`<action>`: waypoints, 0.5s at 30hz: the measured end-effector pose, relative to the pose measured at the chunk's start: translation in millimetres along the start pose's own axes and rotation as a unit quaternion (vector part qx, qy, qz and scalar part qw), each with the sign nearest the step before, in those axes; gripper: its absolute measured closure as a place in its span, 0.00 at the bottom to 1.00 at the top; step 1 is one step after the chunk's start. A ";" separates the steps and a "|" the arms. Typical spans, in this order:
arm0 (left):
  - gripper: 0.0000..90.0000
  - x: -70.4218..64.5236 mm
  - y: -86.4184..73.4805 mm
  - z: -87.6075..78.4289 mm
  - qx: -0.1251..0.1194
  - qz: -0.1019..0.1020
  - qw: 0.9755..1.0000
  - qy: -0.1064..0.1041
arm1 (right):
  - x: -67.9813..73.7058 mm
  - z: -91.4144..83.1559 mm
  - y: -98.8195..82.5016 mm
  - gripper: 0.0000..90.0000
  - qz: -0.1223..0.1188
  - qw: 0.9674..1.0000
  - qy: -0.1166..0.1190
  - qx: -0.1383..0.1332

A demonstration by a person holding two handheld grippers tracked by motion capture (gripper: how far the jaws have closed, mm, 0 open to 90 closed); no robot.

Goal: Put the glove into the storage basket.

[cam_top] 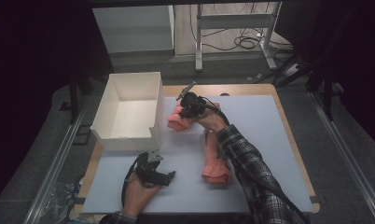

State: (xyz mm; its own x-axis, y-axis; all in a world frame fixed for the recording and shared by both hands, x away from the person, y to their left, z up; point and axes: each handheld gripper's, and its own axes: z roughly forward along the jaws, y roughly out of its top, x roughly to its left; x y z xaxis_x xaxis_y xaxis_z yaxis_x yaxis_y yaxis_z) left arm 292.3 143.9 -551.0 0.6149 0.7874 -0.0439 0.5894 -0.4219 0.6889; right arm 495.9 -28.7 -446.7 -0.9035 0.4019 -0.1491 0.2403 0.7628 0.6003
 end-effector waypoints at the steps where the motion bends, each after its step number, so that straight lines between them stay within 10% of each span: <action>1: 0.01 0.0 0.0 0.0 0.000 0.000 1.000 0.000 | 0.9 -5.0 -0.3 0.93 -0.003 1.000 0.000 -0.003; 15: 0.01 0.1 0.0 0.3 -0.002 0.000 1.000 0.001 | 4.7 -73.2 -7.9 0.93 -0.023 0.999 -0.024 -0.039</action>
State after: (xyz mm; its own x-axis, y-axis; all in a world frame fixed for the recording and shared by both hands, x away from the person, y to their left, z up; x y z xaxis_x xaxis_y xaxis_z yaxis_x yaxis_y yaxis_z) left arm 292.5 143.8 -551.2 0.6142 0.7880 -0.0421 0.5872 -0.4207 0.6916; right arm 463.7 -69.9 -394.7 -0.8942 0.3929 -0.2147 0.1687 0.7398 0.6513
